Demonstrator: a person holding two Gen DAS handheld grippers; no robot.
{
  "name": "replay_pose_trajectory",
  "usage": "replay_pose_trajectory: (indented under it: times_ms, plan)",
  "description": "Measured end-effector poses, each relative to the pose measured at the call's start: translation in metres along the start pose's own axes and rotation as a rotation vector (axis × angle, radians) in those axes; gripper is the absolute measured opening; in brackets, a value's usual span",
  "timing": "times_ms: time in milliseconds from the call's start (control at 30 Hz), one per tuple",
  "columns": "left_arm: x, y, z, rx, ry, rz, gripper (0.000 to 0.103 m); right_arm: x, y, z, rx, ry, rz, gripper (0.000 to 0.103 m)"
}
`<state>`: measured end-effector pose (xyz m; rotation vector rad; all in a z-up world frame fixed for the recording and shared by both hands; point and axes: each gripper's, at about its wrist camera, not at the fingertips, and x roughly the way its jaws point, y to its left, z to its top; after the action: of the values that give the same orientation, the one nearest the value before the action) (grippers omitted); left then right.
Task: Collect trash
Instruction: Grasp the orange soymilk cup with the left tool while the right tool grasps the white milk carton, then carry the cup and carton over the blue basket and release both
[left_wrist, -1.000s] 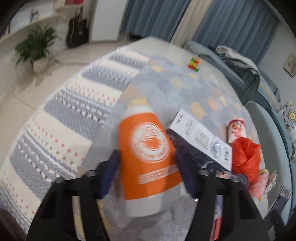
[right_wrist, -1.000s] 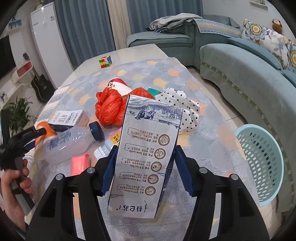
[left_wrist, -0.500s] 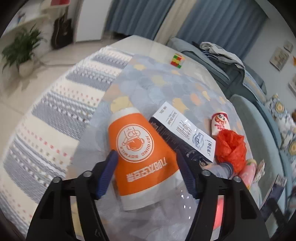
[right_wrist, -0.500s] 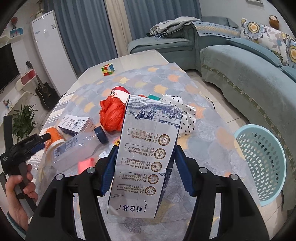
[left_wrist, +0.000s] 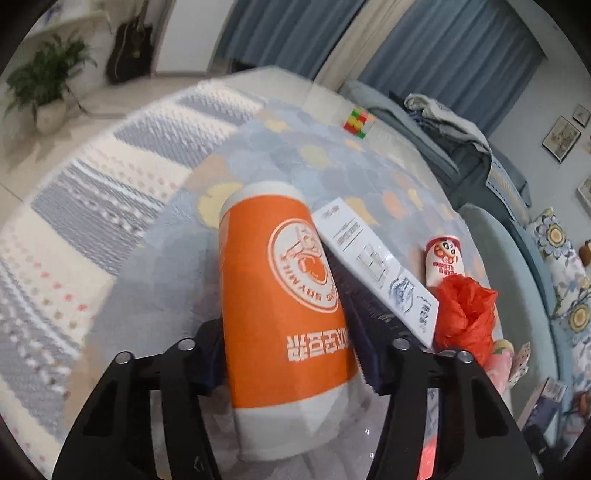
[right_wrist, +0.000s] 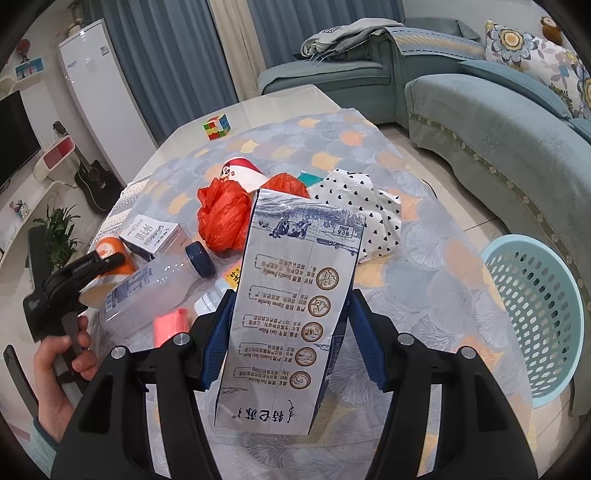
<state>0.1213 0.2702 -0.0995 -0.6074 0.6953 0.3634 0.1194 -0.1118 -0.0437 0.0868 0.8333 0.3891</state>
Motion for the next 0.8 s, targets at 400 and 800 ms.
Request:
replay_pose_trajectory:
  times_ms: [400,800]
  plan:
    - [-0.133,-0.117,-0.01,0.231,-0.227,-0.245,0.052,-0.096,-0.047,0.02,0.097,-0.256,0.037,0.057]
    - [-0.104,-0.297,-0.113,0.501,-0.006,-0.496,0.053,-0.127,-0.202,0.001,0.312,-0.255,-0.308,0.057]
